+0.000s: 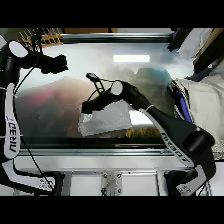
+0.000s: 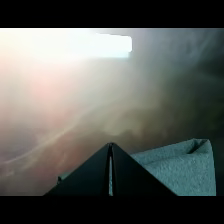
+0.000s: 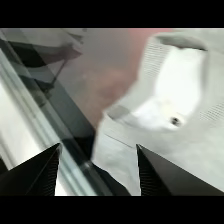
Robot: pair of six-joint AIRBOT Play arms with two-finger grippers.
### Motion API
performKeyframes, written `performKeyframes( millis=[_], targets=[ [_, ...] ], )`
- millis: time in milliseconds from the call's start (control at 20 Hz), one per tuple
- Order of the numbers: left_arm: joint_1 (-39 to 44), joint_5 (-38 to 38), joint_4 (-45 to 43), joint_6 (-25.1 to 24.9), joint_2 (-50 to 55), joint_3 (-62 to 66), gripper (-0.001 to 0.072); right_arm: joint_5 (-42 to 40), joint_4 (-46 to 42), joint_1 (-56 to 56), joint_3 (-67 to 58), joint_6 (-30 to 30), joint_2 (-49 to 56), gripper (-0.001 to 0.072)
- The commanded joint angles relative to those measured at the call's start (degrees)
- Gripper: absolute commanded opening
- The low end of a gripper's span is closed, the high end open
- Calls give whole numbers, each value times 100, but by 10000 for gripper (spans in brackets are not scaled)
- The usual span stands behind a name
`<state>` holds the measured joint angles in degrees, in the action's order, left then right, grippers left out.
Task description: Fold the clothes and pants, and hang the long-sleeved shirts on hangers.
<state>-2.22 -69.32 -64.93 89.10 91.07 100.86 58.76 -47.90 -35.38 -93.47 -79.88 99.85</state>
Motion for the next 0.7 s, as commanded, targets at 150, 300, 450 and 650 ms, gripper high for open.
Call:
performKeyframes(
  millis=[150, 300, 450, 650],
  targets=[
    [74, 599, 20, -323, -1449, -2704, 7, 175, -496, 2129, 2409, 105, -1329, 516],
    [337, 1038, 17, -332, -1976, -3676, 7, 168, 85, 3032, 3112, 195, -1287, 720],
    [599, 1436, 17, -330, -2275, -4183, 7, 170, 726, 3161, 3239, 785, -852, 720],
    [785, 1543, 17, -330, -2369, -4334, 7, 138, 1532, 2664, 3233, 1512, -251, 717]
  ],
)
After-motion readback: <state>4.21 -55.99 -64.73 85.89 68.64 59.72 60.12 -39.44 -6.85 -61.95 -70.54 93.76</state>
